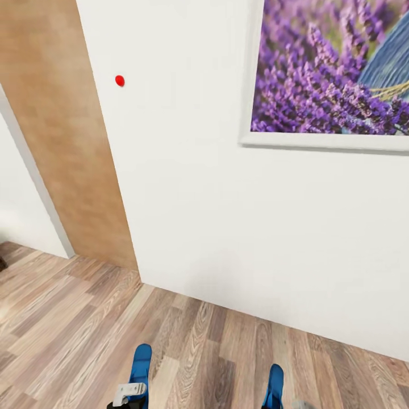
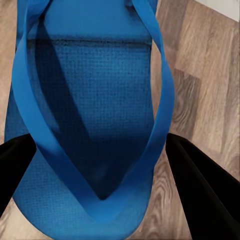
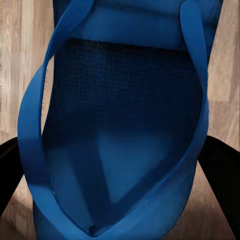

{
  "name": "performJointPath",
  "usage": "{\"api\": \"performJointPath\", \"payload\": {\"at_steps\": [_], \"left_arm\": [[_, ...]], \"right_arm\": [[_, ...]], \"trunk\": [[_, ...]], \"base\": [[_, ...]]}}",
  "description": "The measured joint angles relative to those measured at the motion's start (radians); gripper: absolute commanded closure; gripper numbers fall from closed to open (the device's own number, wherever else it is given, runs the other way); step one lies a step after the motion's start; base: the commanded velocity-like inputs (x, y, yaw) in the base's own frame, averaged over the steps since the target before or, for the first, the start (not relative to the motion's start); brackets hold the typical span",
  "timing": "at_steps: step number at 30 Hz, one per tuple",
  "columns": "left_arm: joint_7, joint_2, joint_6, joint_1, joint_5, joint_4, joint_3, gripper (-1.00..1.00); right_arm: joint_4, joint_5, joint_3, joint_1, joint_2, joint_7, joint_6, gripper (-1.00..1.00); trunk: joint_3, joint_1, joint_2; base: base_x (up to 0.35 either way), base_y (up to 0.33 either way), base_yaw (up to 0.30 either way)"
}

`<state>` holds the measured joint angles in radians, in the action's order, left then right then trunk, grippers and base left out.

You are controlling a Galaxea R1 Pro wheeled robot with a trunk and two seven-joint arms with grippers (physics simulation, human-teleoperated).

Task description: In the bedroom, move the book from the bed onto either nightstand, and place the two sandals side by side next to the bed.

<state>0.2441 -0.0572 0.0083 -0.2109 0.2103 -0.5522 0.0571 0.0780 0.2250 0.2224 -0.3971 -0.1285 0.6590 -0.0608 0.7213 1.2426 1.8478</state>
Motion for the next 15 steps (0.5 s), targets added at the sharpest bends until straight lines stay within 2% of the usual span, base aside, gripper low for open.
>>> {"api": "performJointPath", "payload": {"at_steps": [7, 15], "left_arm": [[0.000, 0.000, 0.000, 0.000, 0.000, 0.000, 0.000, 1.00], [-0.001, 0.000, 0.000, 0.000, 0.000, 0.000, 0.000, 1.00]], "right_arm": [[0.000, 0.000, 0.000, 0.000, 0.000, 0.000, 0.000, 1.00], [0.000, 0.000, 0.000, 0.000, 0.000, 0.000, 0.000, 1.00]], "trunk": [[0.000, 0.000, 0.000], [0.000, 0.001, 0.000]], "base": [[0.278, 0.000, 0.284], [0.080, 0.000, 0.288]]}}
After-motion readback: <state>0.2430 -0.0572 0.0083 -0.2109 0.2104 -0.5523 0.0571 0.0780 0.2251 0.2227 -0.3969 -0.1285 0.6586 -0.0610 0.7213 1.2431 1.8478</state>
